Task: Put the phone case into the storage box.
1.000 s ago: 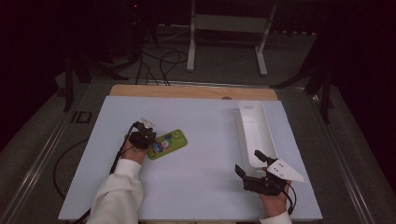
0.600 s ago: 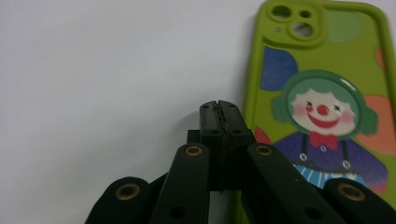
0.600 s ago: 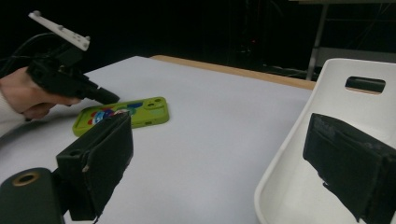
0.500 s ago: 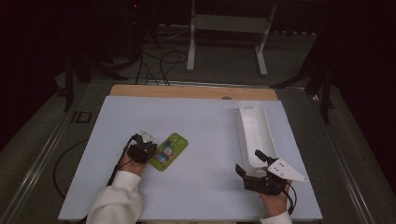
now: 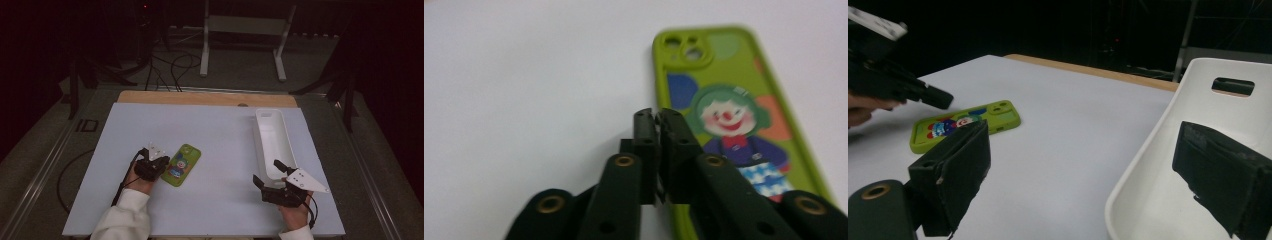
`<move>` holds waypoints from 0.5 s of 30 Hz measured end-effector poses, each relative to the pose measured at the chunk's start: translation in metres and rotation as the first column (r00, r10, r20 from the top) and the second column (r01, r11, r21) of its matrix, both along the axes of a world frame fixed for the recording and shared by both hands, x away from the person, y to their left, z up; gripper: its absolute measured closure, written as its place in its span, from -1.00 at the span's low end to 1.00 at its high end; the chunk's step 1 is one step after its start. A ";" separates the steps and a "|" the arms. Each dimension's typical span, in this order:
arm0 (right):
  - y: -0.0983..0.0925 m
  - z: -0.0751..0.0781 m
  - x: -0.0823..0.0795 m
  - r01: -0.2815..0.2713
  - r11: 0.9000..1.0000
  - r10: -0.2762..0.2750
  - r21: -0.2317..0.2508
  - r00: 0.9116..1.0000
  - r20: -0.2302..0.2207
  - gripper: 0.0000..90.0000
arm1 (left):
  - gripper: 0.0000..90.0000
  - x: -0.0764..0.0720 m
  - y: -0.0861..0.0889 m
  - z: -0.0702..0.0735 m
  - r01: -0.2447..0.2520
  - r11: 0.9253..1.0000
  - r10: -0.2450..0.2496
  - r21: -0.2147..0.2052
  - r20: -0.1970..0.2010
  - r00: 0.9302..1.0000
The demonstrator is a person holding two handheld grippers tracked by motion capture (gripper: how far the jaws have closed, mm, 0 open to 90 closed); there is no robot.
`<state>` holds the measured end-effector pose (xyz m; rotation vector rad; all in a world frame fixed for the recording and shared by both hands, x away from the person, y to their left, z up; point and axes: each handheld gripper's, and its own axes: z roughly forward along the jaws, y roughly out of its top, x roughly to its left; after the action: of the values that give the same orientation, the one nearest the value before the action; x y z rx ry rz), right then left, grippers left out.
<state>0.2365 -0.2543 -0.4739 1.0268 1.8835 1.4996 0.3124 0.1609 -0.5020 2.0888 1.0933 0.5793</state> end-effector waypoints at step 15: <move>-0.001 0.002 0.004 -0.026 0.998 0.027 -0.050 0.999 0.026 -0.81 | -0.67 -0.063 0.059 0.041 0.020 0.974 0.033 -0.224 0.229 0.973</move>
<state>0.2404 -0.2553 -0.4719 0.9588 1.9131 1.4663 0.2496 0.2203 -0.4612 1.7736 0.9830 0.6529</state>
